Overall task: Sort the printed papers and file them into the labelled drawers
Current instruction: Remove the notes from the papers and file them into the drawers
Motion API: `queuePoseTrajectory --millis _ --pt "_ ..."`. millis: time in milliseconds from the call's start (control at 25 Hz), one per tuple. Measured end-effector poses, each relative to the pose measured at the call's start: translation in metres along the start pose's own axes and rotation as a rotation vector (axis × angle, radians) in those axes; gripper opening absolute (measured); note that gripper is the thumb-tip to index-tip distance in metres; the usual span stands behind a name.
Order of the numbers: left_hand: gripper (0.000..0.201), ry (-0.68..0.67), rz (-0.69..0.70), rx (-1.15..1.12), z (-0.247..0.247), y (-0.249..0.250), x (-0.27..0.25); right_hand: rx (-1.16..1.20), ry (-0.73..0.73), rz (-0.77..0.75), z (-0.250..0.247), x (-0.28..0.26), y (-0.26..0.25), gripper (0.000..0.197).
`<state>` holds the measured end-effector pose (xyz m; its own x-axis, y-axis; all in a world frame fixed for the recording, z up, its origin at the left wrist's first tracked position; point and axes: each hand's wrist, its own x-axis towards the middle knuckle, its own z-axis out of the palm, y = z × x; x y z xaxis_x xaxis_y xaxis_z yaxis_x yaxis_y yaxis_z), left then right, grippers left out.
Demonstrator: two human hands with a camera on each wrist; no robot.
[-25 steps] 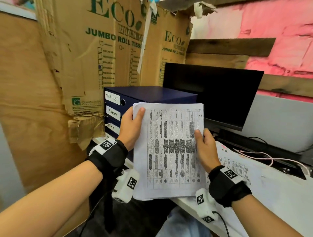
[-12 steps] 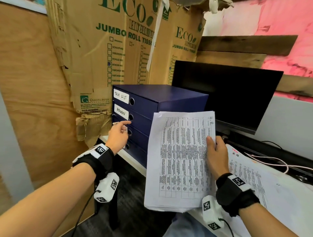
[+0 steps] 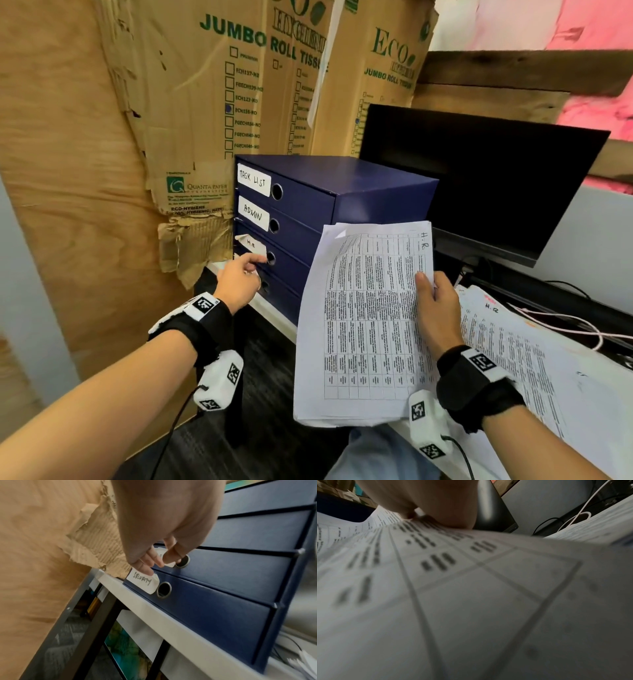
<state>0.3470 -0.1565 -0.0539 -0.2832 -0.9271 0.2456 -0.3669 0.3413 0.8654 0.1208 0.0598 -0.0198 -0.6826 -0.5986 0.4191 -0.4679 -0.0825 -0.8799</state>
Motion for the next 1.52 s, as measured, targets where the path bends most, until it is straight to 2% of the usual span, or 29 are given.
queuePoseTrajectory --millis 120,200,280,400,480,600,680,760,840,1000,1080,1120,1160,1200,1240,1280,1320,1400,1440,1480,1520 --pt "0.046 -0.093 0.04 0.126 0.008 0.002 -0.002 0.0 0.003 -0.004 0.002 -0.002 -0.004 0.029" --pt "0.052 -0.178 -0.019 0.251 0.011 -0.002 0.003 -0.007 0.011 -0.005 0.002 -0.001 -0.006 0.029" --pt "0.051 -0.191 -0.041 0.192 0.004 0.002 0.006 -0.011 0.021 -0.013 0.002 0.001 -0.009 0.03" --pt "0.038 -0.11 0.0 0.024 -0.017 0.011 0.004 0.02 0.064 -0.076 0.002 0.007 -0.023 0.028" --pt "0.031 -0.11 0.044 0.036 -0.029 0.013 -0.001 0.056 0.089 -0.141 0.006 0.009 -0.043 0.025" --pt "0.031 -0.241 0.126 0.047 -0.052 0.007 -0.012 0.09 0.095 -0.279 0.024 0.005 -0.085 0.022" --pt "0.034 -0.323 0.127 0.069 -0.07 0.002 -0.019 0.057 0.087 -0.353 0.038 0.0 -0.107 0.02" --pt "0.038 -0.345 0.095 0.074 -0.09 0.0 -0.029 0.013 0.069 -0.398 0.051 -0.003 -0.117 0.013" --pt "0.038 -0.335 0.06 0.085 -0.109 -0.002 -0.04 -0.052 0.066 -0.438 0.061 -0.006 -0.123 0.015" --pt "0.036 -0.397 0.037 0.134 -0.149 -0.009 -0.06 -0.047 0.106 -0.42 0.084 -0.008 -0.15 0.015" --pt "0.026 -0.462 0.023 0.135 -0.17 -0.013 -0.069 0.038 0.133 -0.384 0.101 -0.006 -0.17 0.004" --pt "0.021 -0.503 -0.005 0.085 -0.18 -0.015 -0.075 0.092 0.149 -0.367 0.111 -0.006 -0.18 0.005" --pt "0.04 -0.546 -0.047 0.019 -0.191 -0.018 -0.079 0.142 0.164 -0.351 0.122 -0.006 -0.188 0.011" --pt "0.067 -0.588 -0.136 -0.102 -0.202 -0.023 -0.082 0.174 0.169 -0.33 0.134 -0.008 -0.194 0.015" --pt "0.088 -0.654 -0.223 -0.319 -0.212 -0.031 -0.082 0.172 0.164 -0.296 0.145 -0.01 -0.198 0.018" --pt "0.099 -0.747 -0.262 -0.587 -0.222 -0.035 -0.086 0.15 0.15 -0.252 0.155 -0.013 -0.199 0.019" --pt "0.102 -0.841 -0.266 -0.836 -0.23 -0.038 -0.09 0.112 0.122 -0.2 0.164 -0.013 -0.195 0.022" --pt "0.109 -0.983 -0.272 -1.197 -0.251 -0.038 -0.098 -0.017 -0.01 -0.087 0.179 -0.007 -0.178 0.027" --pt "0.111 -1.0 -0.279 -1.272 -0.259 -0.031 -0.104 -0.123 -0.145 -0.021 0.184 -0.004 -0.169 0.026" --pt "0.11 -0.944 -0.283 -1.231 -0.266 -0.024 -0.107 -0.215 -0.323 0.059 0.184 -0.003 -0.16 0.023" --pt "0.106 -0.804 -0.287 -1.058 -0.271 -0.022 -0.108 -0.267 -0.511 0.149 0.182 -0.004 -0.153 0.02"
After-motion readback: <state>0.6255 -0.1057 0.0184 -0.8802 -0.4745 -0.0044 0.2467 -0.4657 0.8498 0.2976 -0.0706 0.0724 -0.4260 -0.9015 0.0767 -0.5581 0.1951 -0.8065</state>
